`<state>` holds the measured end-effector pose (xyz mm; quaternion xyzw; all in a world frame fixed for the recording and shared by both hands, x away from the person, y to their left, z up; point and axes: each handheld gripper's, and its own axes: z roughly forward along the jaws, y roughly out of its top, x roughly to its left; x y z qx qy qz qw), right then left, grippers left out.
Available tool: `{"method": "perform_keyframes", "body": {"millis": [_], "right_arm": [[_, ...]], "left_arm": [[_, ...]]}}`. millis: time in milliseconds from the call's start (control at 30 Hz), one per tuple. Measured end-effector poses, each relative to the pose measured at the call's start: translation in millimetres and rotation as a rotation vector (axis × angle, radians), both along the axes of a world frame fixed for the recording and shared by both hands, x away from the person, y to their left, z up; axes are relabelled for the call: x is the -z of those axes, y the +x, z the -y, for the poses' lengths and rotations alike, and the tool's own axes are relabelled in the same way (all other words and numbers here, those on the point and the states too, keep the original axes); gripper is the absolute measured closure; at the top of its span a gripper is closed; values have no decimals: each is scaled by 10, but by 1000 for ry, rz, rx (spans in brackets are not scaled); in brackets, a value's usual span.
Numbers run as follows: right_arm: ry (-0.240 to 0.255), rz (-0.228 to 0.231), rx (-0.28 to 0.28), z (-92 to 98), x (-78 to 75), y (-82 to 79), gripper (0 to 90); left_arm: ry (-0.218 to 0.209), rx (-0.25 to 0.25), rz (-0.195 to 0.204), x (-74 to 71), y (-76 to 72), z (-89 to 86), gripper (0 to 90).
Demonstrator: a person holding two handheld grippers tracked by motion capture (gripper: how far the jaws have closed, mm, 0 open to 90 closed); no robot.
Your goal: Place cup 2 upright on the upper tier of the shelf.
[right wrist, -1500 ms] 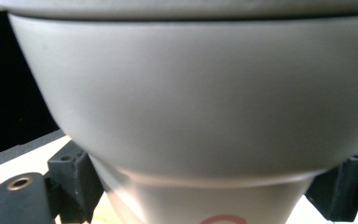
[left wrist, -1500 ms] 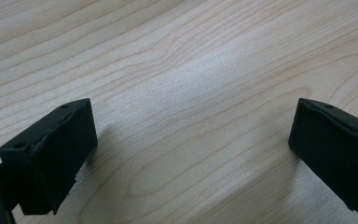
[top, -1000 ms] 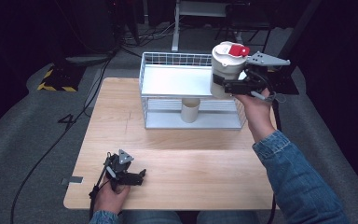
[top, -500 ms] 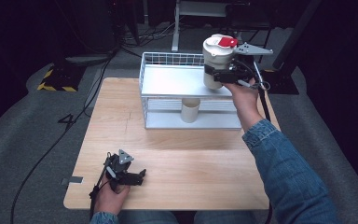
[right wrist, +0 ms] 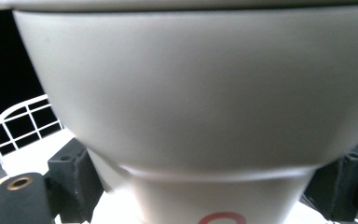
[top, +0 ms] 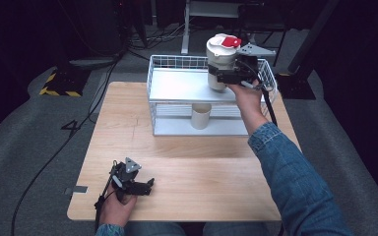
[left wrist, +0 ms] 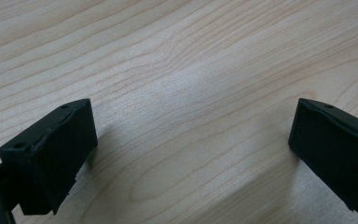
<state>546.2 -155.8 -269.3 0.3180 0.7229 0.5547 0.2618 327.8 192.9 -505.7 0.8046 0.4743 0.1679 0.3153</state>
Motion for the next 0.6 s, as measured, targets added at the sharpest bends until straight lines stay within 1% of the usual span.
{"method": "perform_keyframes", "body": {"millis": [67, 233, 300, 600], "right_arm": [[13, -11, -2, -38, 38, 33, 139], [21, -6, -11, -67, 63, 55, 139], [26, -12, -15, -80, 74, 60, 139], [25, -20, -24, -104, 136, 79, 138]], "left_arm": [[0, 3, 0, 0, 4, -1, 13], [-2, 3, -1, 1, 4, 0, 14], [-3, 2, 0, 2, 4, 1, 13], [-1, 5, -1, 1, 5, -1, 13]]}}
